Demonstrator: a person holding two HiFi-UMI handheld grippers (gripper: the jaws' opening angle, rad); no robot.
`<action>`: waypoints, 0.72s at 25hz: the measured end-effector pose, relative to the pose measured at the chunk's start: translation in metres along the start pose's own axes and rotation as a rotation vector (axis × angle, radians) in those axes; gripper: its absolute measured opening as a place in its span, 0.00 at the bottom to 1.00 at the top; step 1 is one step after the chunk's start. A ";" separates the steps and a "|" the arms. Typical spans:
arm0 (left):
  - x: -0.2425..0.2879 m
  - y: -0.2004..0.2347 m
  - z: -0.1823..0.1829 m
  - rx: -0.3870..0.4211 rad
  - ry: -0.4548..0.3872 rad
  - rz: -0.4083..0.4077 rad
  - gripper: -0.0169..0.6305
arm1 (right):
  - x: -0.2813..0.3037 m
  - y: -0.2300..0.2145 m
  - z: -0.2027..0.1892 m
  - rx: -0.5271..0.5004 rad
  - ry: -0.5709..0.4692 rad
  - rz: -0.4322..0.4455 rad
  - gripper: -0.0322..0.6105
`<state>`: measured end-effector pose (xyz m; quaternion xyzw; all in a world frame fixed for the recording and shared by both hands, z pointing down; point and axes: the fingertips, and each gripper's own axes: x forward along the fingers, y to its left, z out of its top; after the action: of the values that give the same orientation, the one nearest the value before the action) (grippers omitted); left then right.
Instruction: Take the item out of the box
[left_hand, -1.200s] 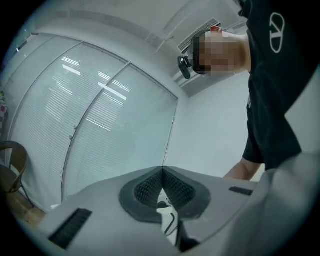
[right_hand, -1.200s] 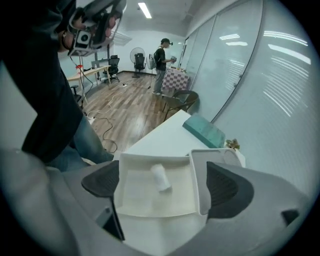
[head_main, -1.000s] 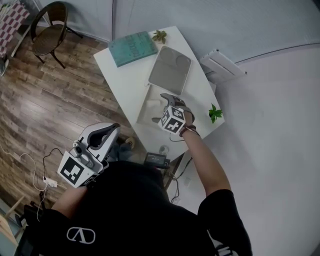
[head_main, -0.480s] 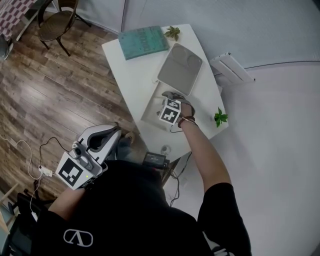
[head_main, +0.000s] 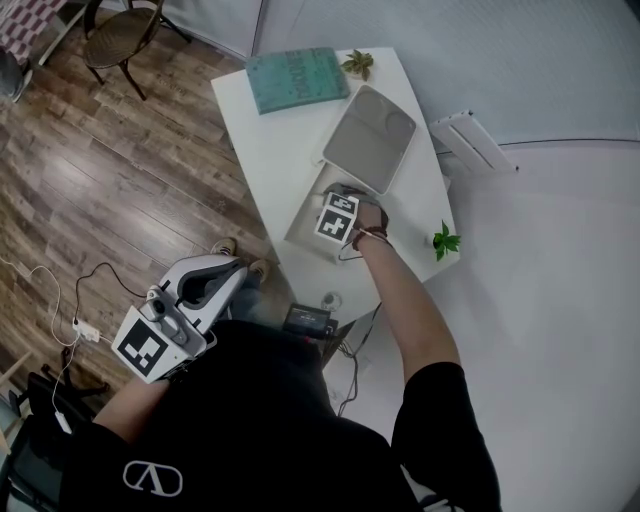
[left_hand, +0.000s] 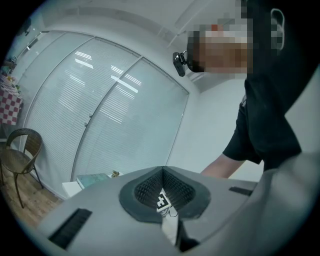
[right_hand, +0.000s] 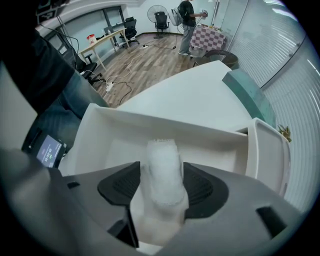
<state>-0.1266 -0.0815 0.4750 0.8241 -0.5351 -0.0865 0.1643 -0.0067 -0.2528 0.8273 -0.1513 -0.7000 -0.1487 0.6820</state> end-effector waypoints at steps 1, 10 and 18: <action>0.000 0.000 0.000 -0.001 -0.002 0.003 0.03 | 0.001 0.000 0.000 -0.003 0.002 0.001 0.46; -0.002 0.001 0.000 0.001 -0.014 0.019 0.03 | 0.005 -0.004 -0.001 -0.016 0.022 -0.012 0.35; -0.002 0.002 0.001 -0.003 -0.015 0.019 0.03 | 0.006 -0.005 0.000 -0.008 0.032 -0.018 0.34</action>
<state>-0.1291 -0.0809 0.4750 0.8181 -0.5440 -0.0919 0.1622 -0.0088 -0.2574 0.8333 -0.1452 -0.6896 -0.1600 0.6913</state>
